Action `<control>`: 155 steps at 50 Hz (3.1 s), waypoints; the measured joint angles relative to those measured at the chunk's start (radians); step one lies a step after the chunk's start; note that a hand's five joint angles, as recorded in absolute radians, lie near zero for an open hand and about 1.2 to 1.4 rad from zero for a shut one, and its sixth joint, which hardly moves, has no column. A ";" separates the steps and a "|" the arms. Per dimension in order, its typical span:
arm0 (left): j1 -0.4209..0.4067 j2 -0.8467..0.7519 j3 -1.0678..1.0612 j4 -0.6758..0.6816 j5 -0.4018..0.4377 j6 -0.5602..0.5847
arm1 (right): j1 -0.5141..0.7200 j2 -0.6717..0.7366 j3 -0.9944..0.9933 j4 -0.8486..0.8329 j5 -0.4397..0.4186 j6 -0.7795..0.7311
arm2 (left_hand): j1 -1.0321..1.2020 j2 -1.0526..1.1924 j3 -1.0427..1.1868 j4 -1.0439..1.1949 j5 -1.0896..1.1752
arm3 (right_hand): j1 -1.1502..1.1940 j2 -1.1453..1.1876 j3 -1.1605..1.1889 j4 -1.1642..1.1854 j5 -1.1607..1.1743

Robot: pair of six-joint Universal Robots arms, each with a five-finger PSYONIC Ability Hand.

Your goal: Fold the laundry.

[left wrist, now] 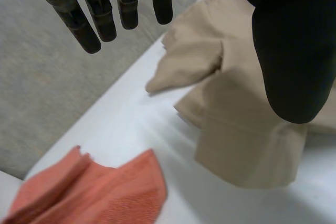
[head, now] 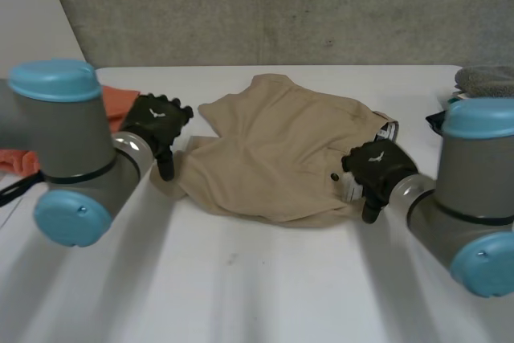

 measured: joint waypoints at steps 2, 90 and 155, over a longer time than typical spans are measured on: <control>0.002 0.048 -0.030 -0.001 -0.003 0.000 | -0.016 -0.047 0.011 0.017 -0.015 0.017 | 0.001 0.001 0.001 0.002 0.001 | 0.000 0.000 0.000 0.000 0.000; -0.088 0.024 -0.093 -0.224 -0.008 0.178 | -0.113 -0.144 0.131 0.168 -0.200 -0.276 | 0.946 0.977 0.967 0.985 0.942 | 0.579 0.719 0.729 0.760 0.768; -0.192 -0.586 0.893 0.240 0.024 0.214 | -0.207 0.102 -0.247 -0.200 0.066 -0.020 | -0.028 -0.011 -0.008 -0.009 0.000 | -0.206 -0.216 -0.228 -0.199 -0.167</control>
